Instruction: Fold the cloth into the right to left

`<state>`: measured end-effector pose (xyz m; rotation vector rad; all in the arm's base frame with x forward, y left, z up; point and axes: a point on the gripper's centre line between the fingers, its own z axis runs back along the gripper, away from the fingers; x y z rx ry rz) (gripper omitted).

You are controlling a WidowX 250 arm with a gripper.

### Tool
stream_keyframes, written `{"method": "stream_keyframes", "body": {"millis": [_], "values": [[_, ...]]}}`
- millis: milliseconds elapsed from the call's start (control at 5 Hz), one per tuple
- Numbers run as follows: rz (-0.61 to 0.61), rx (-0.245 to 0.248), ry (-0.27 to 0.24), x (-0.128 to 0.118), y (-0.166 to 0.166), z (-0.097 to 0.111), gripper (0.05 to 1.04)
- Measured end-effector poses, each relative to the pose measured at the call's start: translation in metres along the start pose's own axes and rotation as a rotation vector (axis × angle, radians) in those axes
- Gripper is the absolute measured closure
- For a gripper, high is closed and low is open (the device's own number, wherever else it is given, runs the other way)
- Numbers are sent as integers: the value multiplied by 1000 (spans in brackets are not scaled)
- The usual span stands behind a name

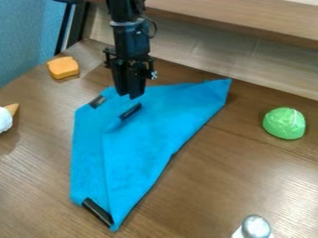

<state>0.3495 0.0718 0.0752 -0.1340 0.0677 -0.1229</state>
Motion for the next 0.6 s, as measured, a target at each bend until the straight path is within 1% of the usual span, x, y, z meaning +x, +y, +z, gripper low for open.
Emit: {"method": "stream_keyframes", "body": {"millis": [200, 400, 600], "values": [[42, 22, 21, -5, 0, -8, 283], [20, 33, 7, -2, -18, -6, 85], [-61, 44, -3, 9, -49, -3, 82]]}}
